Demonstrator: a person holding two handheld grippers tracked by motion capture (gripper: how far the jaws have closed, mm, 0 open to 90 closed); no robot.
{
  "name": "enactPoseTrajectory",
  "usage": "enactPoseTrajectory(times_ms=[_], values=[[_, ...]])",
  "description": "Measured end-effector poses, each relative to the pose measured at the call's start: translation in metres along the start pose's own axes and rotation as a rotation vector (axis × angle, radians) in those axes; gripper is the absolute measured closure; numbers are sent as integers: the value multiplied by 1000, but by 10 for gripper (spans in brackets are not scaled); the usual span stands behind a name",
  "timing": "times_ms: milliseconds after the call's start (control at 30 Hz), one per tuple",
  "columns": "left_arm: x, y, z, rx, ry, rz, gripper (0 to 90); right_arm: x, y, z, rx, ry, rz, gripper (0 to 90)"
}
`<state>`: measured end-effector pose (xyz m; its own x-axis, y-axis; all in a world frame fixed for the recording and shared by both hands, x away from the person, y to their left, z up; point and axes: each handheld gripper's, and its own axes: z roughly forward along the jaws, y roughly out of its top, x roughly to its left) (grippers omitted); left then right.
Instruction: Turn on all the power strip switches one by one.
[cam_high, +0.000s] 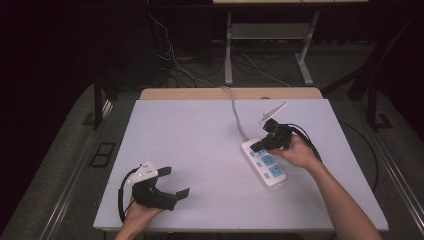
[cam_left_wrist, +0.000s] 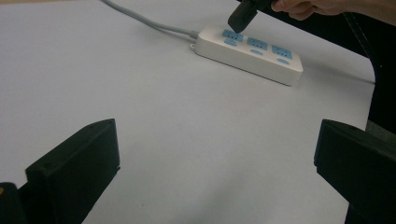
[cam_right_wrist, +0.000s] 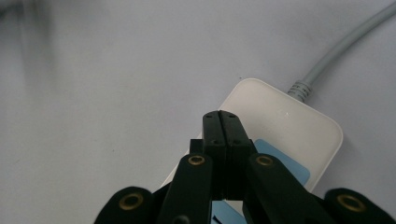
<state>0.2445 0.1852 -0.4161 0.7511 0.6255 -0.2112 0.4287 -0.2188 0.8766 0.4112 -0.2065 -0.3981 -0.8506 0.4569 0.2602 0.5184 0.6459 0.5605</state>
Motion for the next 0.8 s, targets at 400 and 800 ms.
enactPoseTrajectory(times_ms=[400,800], values=[[0,0,0,-2,1,1,0,-2,0,10,18,10,6,900],[0,0,0,0,0,3,0,-4,0,13,16,14,6,900]])
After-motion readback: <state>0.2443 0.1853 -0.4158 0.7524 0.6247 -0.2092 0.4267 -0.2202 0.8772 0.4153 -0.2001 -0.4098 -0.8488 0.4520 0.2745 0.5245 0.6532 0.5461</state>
